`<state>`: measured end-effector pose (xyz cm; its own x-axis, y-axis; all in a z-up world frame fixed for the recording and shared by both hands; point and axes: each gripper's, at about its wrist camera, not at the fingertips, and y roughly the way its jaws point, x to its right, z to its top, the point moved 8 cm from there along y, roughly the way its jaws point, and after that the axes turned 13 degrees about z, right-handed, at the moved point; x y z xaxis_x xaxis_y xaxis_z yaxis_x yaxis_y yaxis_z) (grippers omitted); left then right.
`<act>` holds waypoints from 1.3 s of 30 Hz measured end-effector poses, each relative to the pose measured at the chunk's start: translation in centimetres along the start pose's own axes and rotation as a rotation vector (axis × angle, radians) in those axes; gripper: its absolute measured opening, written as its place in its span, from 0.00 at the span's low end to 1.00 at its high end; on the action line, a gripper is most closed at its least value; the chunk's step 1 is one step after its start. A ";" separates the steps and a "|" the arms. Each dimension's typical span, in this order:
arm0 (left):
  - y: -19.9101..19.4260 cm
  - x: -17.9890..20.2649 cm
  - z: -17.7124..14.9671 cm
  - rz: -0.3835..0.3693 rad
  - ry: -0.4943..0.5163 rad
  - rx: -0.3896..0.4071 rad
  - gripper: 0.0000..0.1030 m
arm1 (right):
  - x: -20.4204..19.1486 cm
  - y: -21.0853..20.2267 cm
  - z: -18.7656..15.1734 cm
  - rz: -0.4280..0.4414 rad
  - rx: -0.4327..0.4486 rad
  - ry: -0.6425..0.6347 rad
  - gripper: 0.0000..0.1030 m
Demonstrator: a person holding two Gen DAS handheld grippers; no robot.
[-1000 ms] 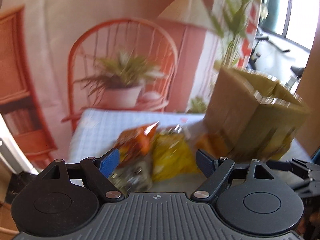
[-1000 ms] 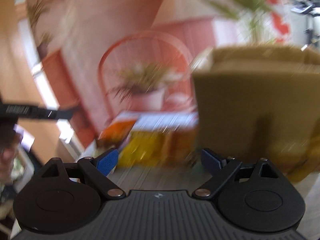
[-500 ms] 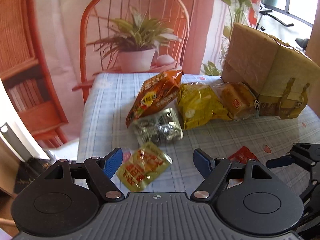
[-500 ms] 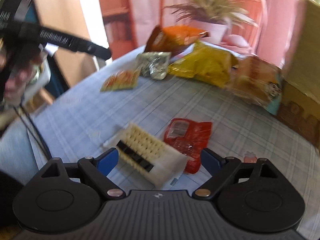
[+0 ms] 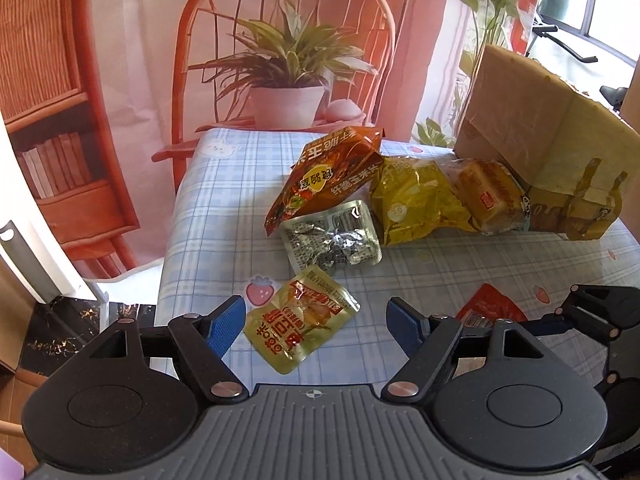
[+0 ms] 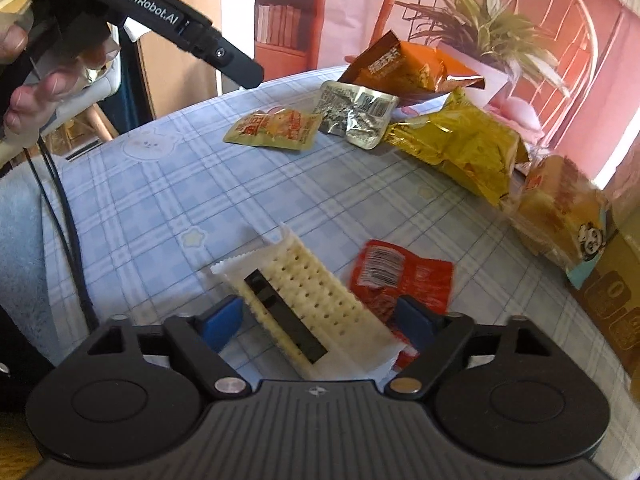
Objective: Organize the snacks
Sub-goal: 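Grasp the yellow pouch with the left tool while the right tool grasps the white cracker packet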
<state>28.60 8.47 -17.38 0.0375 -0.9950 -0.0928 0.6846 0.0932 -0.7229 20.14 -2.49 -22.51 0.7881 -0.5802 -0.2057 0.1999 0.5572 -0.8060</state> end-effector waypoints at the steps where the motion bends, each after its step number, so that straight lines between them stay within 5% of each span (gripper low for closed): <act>1: 0.2 0.0 -0.1 0.001 -0.005 -0.008 0.77 | 0.1 -0.2 0.1 -0.006 0.009 0.003 0.66; 11: 2.8 0.1 -0.7 -0.001 0.049 -0.065 0.78 | 3.1 -4.2 0.4 0.013 0.211 0.267 0.57; 17: 4.7 0.3 0.1 -0.019 0.116 -0.036 0.78 | 7.0 -7.9 -0.8 -0.101 0.306 0.405 0.57; 28: 7.4 0.0 -0.9 -0.071 0.118 -0.101 0.78 | 11.3 -10.8 -6.5 -0.265 0.286 0.608 0.57; 33: 7.0 0.6 -2.2 -0.035 0.207 -0.085 0.78 | 11.8 -10.9 -8.0 -0.268 0.285 0.655 0.57; 39: 5.7 1.6 -2.8 -0.052 0.173 -0.119 0.78 | 11.7 -10.3 -8.2 -0.267 0.280 0.659 0.57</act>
<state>30.57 7.48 -23.56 -0.1277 -0.9785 -0.1619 0.5909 0.0561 -0.8048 22.54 -19.89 -21.17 0.1995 -0.9019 -0.3832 0.5445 0.4271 -0.7218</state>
